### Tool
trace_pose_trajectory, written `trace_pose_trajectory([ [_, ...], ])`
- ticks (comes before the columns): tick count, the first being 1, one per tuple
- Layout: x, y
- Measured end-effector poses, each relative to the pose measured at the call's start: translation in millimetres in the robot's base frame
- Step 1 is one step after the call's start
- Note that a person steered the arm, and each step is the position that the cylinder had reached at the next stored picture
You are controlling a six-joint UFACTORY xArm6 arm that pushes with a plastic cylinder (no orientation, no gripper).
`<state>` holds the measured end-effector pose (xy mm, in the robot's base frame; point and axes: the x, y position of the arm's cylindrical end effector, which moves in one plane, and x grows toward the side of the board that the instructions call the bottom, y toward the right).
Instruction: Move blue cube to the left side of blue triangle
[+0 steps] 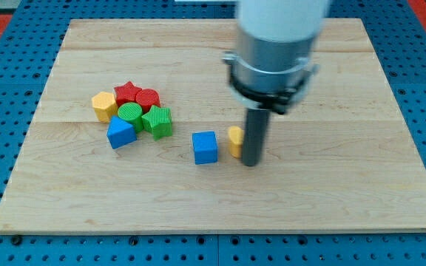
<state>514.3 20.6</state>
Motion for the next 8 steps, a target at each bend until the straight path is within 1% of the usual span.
trace_pose_trajectory([
  [1,-0.5,-60.4],
  [2,-6.9,-46.3],
  [3,-37.3,-27.5],
  [4,-42.3,-67.9],
  [5,-15.9,-98.8],
  [6,17.7,-80.1],
  [7,29.1,-98.5],
  [8,-6.6,-193.8],
])
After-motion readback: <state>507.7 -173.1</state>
